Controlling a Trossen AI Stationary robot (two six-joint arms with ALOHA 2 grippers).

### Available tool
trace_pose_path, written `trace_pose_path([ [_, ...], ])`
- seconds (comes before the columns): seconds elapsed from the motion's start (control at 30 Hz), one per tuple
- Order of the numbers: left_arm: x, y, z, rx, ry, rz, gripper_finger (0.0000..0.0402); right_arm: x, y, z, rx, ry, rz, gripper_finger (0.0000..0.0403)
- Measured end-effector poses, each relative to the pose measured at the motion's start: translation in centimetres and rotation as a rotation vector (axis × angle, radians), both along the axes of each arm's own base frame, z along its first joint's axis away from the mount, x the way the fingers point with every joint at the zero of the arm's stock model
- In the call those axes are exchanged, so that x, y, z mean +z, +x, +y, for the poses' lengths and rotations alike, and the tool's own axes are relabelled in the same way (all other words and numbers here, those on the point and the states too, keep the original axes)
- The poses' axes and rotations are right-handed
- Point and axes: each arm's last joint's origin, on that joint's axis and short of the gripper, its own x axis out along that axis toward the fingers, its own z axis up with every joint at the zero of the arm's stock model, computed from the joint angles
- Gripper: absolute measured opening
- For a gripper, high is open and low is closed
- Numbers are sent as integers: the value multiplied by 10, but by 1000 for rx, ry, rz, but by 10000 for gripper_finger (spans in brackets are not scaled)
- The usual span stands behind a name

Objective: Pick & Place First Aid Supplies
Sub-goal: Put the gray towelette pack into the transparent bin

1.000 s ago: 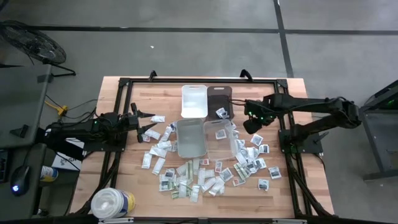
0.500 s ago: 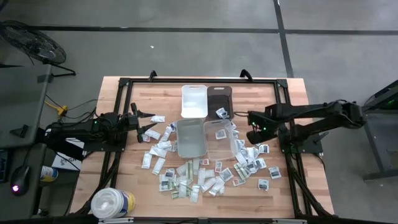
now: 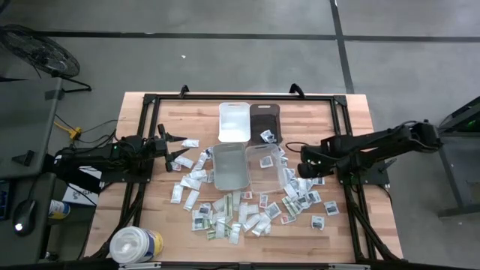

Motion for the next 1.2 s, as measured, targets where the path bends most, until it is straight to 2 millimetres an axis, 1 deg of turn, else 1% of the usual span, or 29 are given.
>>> trace_pose_path([
  [0.27, 0, 0, 0, 0, 0, 0, 189, -9, 0, 1, -29, -49, -4, 130],
  [0.53, 0, 0, 0, 0, 0, 0, 189, -20, 6, 1, -10, -40, 51, 130],
  [0.77, 0, 0, 0, 0, 0, 0, 189, -26, 9, 6, 28, -17, 87, 125],
  [0.87, 0, 0, 0, 0, 0, 0, 189, -28, 10, 7, 38, -18, 100, 106],
  [1.1, 0, 0, 0, 0, 0, 0, 189, -32, 11, 8, 79, -10, 121, 33],
  [1.2, 0, 0, 0, 0, 0, 0, 189, -32, 11, 8, 89, -9, 120, 8],
])
